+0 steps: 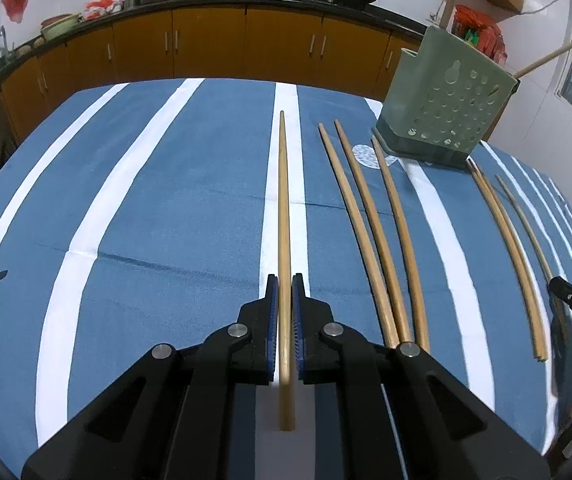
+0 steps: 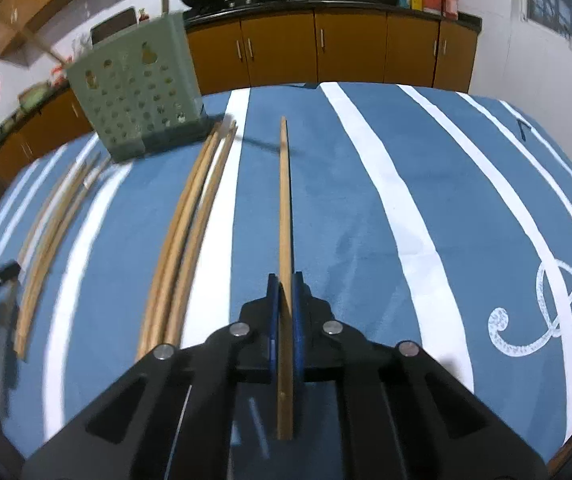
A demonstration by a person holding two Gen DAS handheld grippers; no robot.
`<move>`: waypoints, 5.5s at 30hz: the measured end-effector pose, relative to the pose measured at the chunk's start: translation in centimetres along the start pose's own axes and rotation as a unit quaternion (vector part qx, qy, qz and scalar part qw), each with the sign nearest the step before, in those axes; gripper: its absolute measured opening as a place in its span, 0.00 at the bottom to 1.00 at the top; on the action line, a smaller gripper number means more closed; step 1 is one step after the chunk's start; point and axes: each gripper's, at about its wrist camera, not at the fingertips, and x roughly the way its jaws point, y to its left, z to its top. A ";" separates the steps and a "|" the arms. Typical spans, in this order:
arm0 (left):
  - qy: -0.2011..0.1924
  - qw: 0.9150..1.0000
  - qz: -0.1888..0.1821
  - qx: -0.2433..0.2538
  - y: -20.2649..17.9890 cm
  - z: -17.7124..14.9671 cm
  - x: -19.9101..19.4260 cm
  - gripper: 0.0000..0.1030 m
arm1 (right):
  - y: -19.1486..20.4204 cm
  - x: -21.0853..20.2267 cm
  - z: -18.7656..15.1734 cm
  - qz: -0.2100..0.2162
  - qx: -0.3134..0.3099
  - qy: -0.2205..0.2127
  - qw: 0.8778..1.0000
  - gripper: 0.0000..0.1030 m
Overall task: Organize utensils
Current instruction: 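Raise both held chopsticks upright and release them into the green holder, then close the left tool on another chopstick while the right tool grasps one too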
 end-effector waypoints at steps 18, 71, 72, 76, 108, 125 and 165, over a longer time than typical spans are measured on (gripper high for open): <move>-0.166 0.986 -0.017 -0.013 0.4 8.4 -10.6 0.07 | 0.4 -10.3 7.5 0.016 0.000 -0.197 0.980 0.07; -0.276 0.957 -0.083 0.013 -8.3 15.8 -13.3 0.31 | 4.6 -13.3 15.6 0.109 -0.008 -0.260 0.959 0.21; -0.275 0.958 -0.079 0.009 -7.9 15.5 -13.7 0.31 | 4.3 -13.4 15.1 0.106 -0.007 -0.259 0.960 0.22; -0.260 0.964 -0.058 0.003 -6.3 13.5 -14.1 0.32 | 2.2 -11.3 11.6 0.084 0.007 -0.207 0.975 0.23; 0.012 0.998 -0.061 -0.006 -3.0 0.7 0.3 0.20 | 2.2 3.6 1.8 0.008 -0.024 0.027 0.999 0.08; 0.002 0.998 0.006 0.067 -5.7 0.3 1.3 0.13 | 2.7 2.7 0.8 0.011 -0.040 0.026 0.999 0.12; -0.002 1.000 0.020 0.009 -0.1 1.5 1.5 0.08 | 1.3 3.7 1.8 -0.010 -0.036 0.020 0.999 0.09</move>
